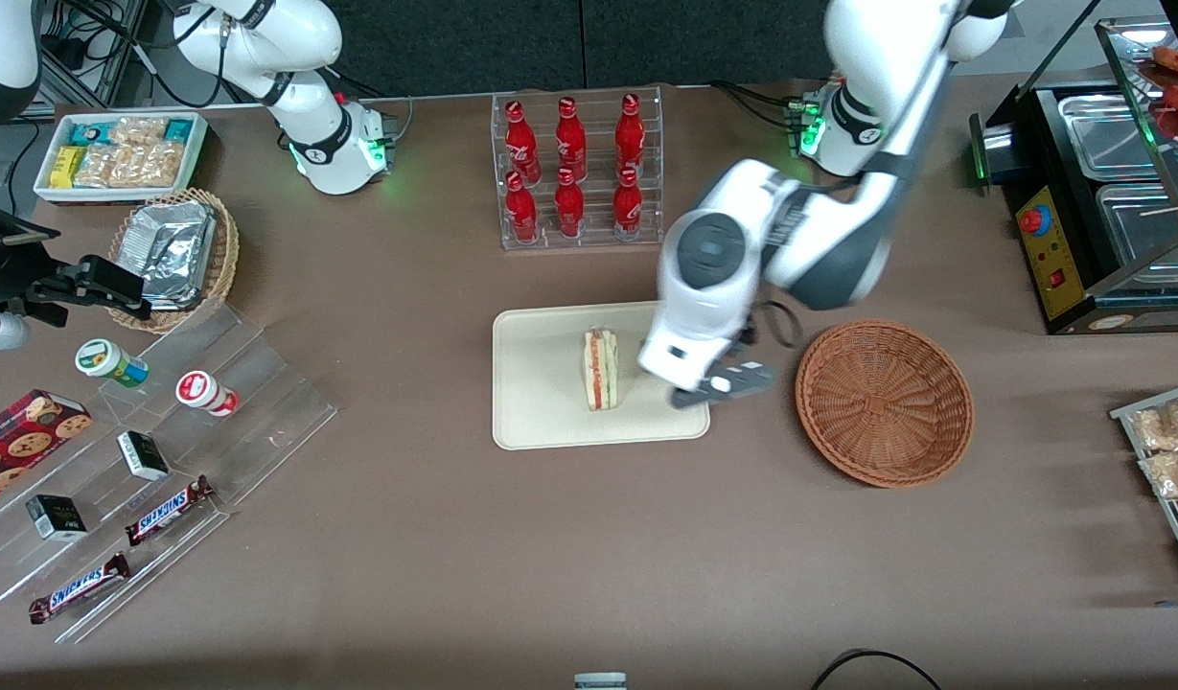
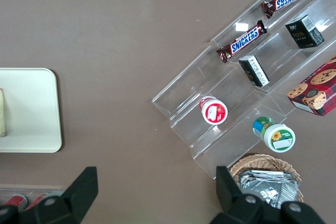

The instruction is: Place sandwich from basket to tray

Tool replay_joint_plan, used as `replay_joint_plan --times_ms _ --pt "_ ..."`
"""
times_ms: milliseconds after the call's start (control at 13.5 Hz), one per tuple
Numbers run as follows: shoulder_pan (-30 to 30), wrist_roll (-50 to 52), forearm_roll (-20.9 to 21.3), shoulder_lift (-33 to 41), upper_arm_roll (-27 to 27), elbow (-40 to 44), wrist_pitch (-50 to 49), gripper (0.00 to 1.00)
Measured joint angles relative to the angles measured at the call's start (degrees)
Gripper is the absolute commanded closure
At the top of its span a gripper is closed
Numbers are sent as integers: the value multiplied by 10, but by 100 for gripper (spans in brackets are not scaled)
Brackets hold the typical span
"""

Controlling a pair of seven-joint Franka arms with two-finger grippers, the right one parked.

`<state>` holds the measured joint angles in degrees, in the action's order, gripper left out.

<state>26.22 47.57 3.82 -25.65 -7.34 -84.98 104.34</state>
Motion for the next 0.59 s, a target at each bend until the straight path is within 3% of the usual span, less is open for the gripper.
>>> replay_joint_plan --times_ms 593 --pt "-138 -194 -40 84 0 -34 -88 0"
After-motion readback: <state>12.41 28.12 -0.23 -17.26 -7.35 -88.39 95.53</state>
